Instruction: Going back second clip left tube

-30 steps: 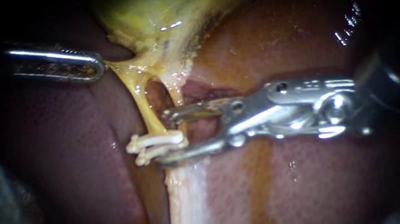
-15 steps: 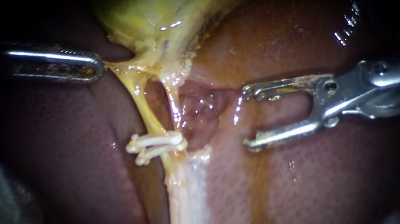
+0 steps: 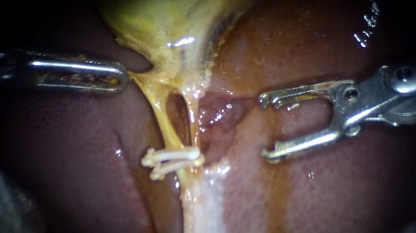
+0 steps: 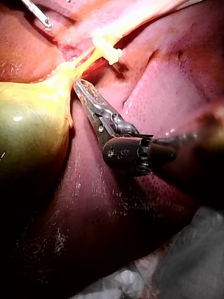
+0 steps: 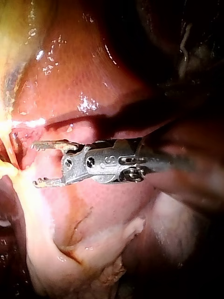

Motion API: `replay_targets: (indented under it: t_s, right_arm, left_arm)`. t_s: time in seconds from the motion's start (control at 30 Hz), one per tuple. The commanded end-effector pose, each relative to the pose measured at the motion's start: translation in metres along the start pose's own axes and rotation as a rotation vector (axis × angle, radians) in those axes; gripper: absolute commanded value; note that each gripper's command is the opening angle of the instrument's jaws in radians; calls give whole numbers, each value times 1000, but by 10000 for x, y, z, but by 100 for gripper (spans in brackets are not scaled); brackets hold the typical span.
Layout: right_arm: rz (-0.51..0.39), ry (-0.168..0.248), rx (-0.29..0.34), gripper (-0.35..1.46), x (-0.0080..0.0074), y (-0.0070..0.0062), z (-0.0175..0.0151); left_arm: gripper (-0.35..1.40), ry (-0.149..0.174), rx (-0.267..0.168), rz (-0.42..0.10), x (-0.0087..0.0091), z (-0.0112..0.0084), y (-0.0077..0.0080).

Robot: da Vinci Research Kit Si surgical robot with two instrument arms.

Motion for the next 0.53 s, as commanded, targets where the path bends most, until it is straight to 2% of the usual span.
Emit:
replay_targets:
  t_s: [0.03, 0.23, 0.53]
  right_arm:
    - [0, 0, 0, 50, 0, 0, 0]
    - [0, 0, 1, 50, 0, -1, 0]
    - [0, 0, 1, 50, 4, -5, 3]
  left_arm:
    - [-35, -2, -2, 1, -2, 3, 0]
    - [-35, -6, -4, 9, -12, 17, -2]
    - [-35, -9, -10, 8, -11, 10, -2]
